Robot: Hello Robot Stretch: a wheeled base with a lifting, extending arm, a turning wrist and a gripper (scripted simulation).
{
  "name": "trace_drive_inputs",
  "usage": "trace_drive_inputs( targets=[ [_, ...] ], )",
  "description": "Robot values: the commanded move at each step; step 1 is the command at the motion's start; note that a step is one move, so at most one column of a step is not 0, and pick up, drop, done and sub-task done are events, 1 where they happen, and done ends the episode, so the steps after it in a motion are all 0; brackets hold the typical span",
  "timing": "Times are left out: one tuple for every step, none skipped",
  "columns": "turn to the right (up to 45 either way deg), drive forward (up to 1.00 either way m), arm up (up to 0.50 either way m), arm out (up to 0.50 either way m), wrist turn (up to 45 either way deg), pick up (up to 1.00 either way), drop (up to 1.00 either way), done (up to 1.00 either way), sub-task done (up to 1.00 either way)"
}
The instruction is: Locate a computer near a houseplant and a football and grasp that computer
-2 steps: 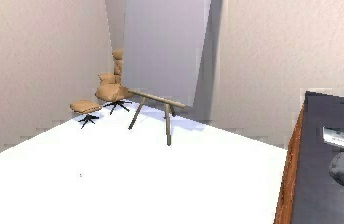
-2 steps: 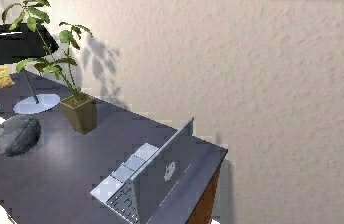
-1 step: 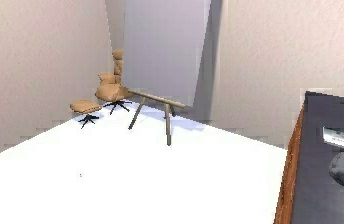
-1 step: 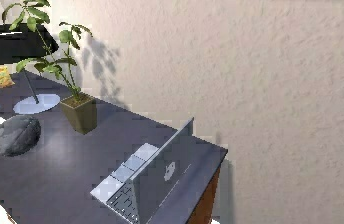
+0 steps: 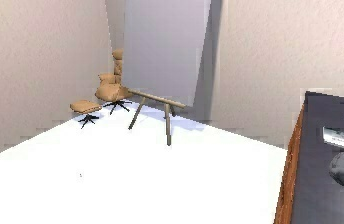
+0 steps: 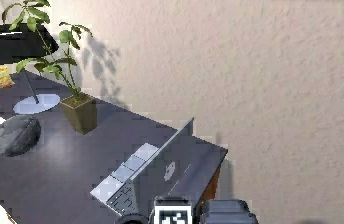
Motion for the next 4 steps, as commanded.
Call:
trace_drive_inputs(
  targets=[
    [0.0, 0.0, 0.0, 0.06, 0.0, 0.0, 0.0, 0.0, 0.0],
    [0.0, 0.0, 0.0, 0.0, 45.0, 0.0, 0.0, 0.0, 0.0],
    [0.0, 0.0, 0.0, 0.0, 45.0, 0.0, 0.0, 0.0, 0.0],
    [0.0, 0.0, 0.0, 0.0, 45.0, 0.0, 0.0, 0.0, 0.0]
  ],
)
